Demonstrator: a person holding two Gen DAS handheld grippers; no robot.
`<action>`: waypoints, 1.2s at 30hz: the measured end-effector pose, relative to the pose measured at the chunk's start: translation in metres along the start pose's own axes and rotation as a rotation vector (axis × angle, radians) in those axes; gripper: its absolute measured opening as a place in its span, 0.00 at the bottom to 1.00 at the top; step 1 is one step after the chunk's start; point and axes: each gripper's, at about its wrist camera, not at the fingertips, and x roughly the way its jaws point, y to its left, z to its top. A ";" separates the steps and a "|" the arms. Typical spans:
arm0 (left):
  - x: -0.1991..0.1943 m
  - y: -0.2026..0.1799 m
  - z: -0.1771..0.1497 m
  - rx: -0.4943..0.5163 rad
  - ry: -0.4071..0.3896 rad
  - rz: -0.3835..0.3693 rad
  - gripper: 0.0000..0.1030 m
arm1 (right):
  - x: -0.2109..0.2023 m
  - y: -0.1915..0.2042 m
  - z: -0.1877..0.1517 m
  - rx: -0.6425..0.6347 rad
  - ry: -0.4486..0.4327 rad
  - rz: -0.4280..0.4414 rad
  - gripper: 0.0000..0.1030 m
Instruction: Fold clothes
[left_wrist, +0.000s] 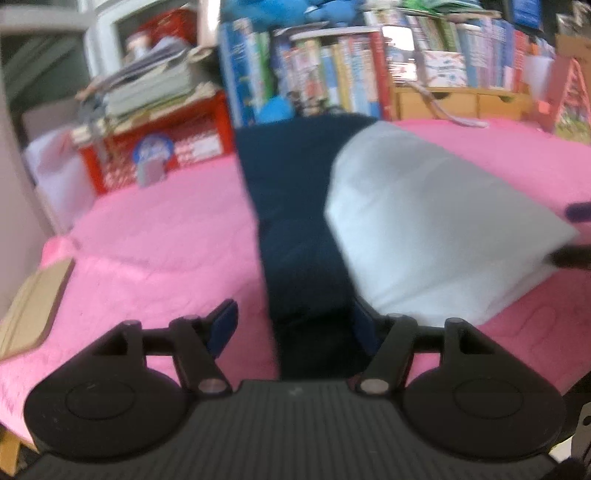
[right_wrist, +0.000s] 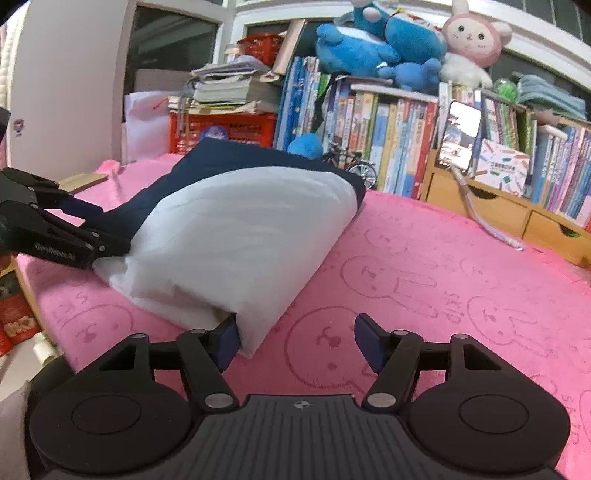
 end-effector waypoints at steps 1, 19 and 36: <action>-0.002 0.006 -0.002 -0.010 0.003 -0.004 0.66 | -0.002 -0.003 0.000 -0.003 0.006 0.011 0.65; -0.017 0.106 0.030 -0.540 -0.070 -0.467 0.71 | 0.030 -0.126 0.012 0.547 0.074 0.298 0.76; 0.113 0.124 0.040 -0.729 0.139 -0.602 0.71 | 0.132 -0.123 0.059 0.569 0.144 0.422 0.80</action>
